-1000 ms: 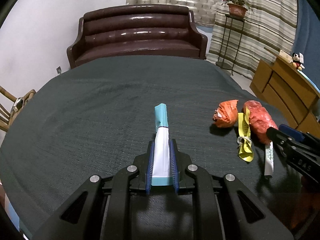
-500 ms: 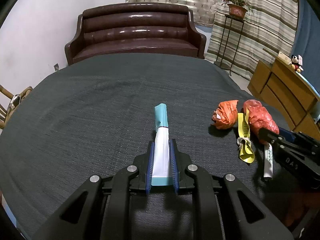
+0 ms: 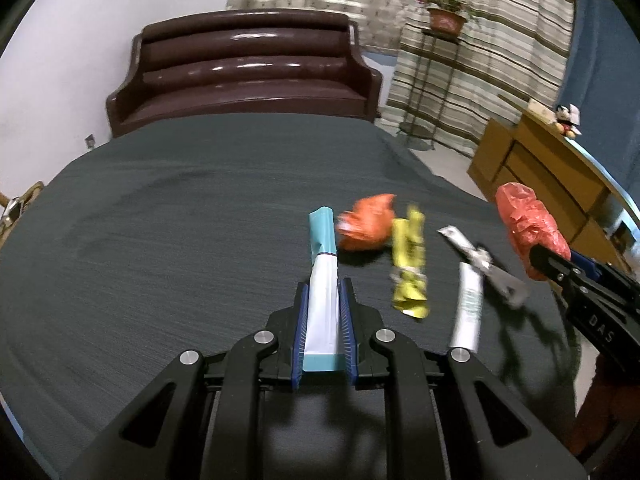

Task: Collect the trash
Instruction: 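Grasp the red plastic bag with the right tool while the left tool holds the tube, then carry the tube and red bag over the bin and open both tools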

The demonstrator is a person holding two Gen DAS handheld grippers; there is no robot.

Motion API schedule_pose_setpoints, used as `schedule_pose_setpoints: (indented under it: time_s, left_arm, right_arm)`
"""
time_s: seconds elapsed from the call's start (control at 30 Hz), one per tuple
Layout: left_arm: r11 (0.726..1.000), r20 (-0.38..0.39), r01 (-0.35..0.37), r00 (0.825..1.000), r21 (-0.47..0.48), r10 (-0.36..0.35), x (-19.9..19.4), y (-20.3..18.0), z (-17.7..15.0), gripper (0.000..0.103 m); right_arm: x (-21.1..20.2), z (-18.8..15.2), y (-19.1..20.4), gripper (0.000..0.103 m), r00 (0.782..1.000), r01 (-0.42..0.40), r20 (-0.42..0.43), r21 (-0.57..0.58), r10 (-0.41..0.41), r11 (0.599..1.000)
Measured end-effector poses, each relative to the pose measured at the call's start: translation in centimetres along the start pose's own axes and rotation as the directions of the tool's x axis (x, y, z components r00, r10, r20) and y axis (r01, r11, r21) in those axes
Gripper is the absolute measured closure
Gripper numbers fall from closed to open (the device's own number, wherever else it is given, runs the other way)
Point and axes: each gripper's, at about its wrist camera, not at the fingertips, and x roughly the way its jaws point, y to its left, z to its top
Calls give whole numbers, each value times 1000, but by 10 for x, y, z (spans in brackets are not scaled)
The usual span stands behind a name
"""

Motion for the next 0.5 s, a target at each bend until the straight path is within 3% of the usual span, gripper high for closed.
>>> schedule_pose_setpoints:
  time_s: [0.5]
  left_arm:
    - [976, -23, 152, 988, 153, -151, -2, -109, -14, 86]
  right_arm:
    - [-42, -45, -108, 70, 988, 156, -14, 121, -155, 980]
